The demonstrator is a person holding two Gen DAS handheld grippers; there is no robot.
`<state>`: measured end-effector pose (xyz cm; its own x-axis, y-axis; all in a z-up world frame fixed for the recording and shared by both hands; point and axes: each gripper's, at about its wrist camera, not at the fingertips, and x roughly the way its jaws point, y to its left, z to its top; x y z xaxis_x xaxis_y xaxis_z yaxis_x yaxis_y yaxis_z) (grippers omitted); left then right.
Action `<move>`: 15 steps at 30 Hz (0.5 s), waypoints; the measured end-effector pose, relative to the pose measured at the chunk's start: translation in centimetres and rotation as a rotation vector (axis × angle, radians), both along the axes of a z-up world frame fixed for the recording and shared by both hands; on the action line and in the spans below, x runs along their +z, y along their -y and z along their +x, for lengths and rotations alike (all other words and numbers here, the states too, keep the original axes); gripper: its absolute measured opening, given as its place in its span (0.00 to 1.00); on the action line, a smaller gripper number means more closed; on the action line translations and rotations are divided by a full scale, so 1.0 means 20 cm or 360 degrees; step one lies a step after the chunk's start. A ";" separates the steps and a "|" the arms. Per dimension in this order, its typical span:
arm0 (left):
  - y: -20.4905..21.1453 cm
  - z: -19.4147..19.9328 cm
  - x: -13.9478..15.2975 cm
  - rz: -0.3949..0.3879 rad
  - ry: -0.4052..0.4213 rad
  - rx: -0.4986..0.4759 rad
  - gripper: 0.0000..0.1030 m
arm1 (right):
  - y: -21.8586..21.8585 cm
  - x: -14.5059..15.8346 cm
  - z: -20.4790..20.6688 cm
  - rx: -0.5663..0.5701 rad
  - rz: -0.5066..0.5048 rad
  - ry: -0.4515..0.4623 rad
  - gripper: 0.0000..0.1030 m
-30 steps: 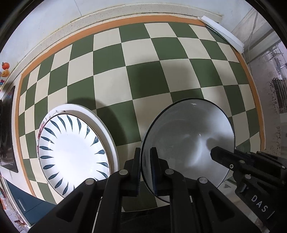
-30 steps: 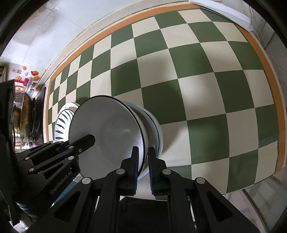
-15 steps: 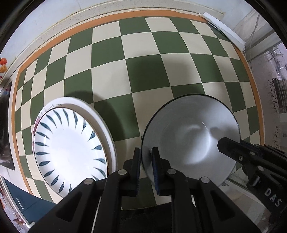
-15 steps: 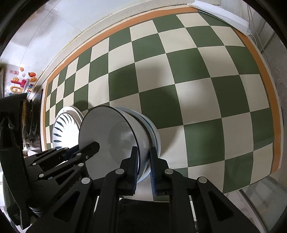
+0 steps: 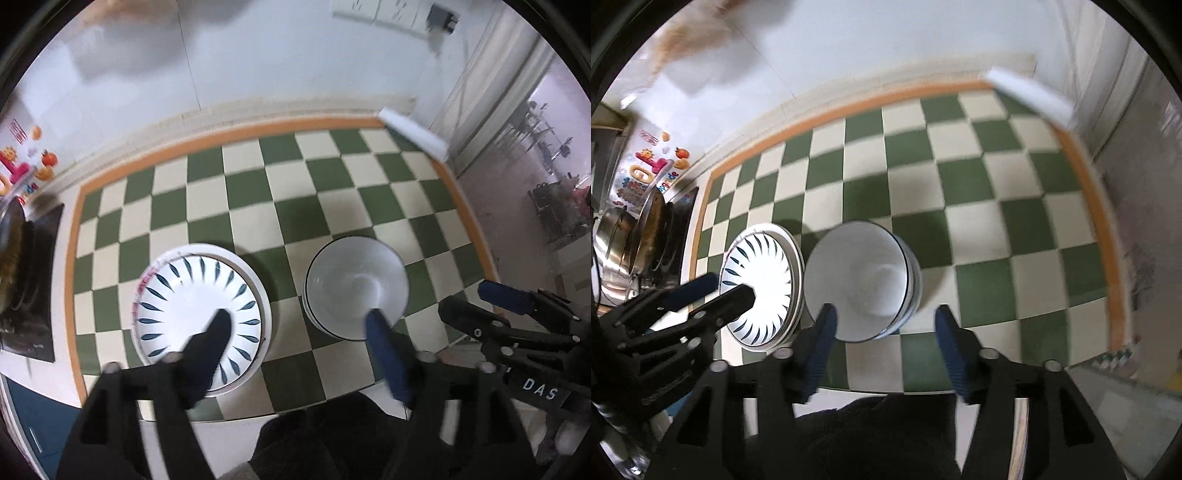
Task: Organize plates and bowls
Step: 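Open both grippers and move them to the bowl stack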
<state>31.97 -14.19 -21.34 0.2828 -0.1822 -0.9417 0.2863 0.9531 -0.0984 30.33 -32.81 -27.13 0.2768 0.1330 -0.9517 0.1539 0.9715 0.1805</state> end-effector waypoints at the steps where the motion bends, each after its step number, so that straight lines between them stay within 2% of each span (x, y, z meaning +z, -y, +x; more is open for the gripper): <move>1: -0.01 -0.02 0.04 -0.0011 0.0025 -0.0012 0.79 | 0.00 0.05 -0.03 -0.0006 -0.0002 0.0026 0.69; 3: -0.02 -0.07 0.10 -0.0023 0.0059 -0.0030 0.88 | -0.01 0.13 -0.09 -0.0013 -0.0015 0.0074 0.79; 5: -0.03 -0.10 0.15 -0.0055 0.0069 -0.0036 0.89 | -0.01 0.19 -0.13 -0.0033 -0.0051 0.0102 0.85; 12: -0.05 -0.20 0.30 -0.0127 0.0129 -0.0089 0.94 | -0.05 0.41 -0.31 -0.0050 -0.0129 0.0230 0.90; 15: -0.05 -0.23 0.34 -0.0161 0.0132 -0.0104 0.95 | -0.05 0.48 -0.36 -0.0065 -0.0107 0.0262 0.91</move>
<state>27.38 -13.11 -14.64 0.3435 -0.2955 -0.8915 0.3583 0.9186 -0.1664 23.09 -31.86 -17.60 0.4336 0.0559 -0.8994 0.1673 0.9757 0.1413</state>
